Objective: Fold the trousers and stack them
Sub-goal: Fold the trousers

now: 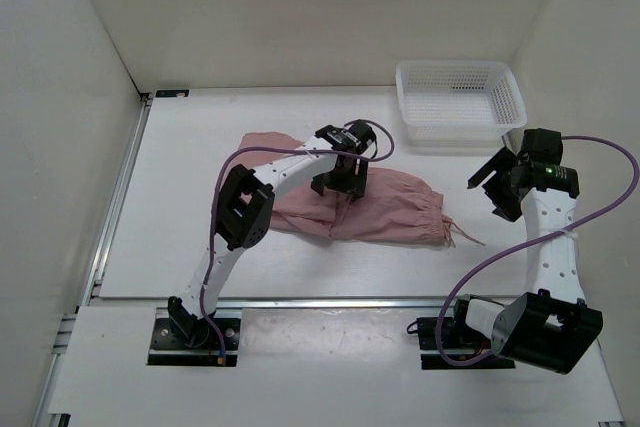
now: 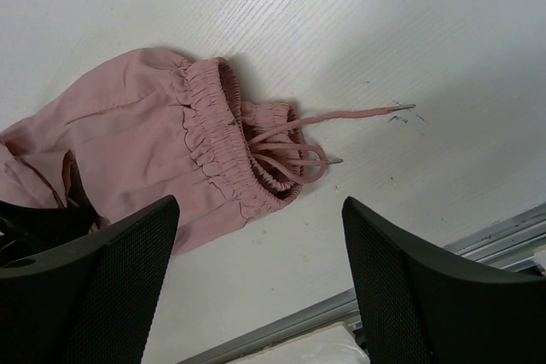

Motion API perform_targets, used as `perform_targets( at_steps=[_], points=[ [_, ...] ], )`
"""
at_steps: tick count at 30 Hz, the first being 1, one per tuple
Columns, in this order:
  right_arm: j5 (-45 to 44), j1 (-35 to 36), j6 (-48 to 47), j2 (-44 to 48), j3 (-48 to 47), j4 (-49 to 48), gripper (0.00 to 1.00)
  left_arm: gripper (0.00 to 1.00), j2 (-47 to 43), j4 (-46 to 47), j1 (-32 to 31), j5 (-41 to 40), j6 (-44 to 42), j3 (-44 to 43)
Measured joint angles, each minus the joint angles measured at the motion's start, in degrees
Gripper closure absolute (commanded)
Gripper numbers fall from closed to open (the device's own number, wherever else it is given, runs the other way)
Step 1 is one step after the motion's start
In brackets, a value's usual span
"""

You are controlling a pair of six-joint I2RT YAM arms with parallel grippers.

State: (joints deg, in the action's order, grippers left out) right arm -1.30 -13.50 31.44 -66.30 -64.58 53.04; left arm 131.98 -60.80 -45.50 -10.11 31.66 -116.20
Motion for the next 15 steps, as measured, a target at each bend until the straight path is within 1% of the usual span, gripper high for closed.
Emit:
perform_targets(
  at_steps=[2, 8, 14, 15],
  points=[
    [0.0, 0.0, 0.0, 0.1, 0.0, 0.0, 0.18, 0.03, 0.0, 0.5, -0.1, 0.0, 0.3, 0.0],
    [0.0, 0.0, 0.0, 0.5, 0.0, 0.4, 0.18, 0.04, 0.7, 0.7, -0.3, -0.2, 0.6, -2.0],
    [0.0, 0.0, 0.0, 0.5, 0.1, 0.7, 0.17, 0.23, 2.7, -0.4, -0.4, -2.4, 1.3, -2.9],
    [0.0, 0.0, 0.0, 0.6, 0.3, 0.7, 0.17, 0.31, 2.8, -0.6, -0.4, -2.8, 1.3, -2.9]
  ],
)
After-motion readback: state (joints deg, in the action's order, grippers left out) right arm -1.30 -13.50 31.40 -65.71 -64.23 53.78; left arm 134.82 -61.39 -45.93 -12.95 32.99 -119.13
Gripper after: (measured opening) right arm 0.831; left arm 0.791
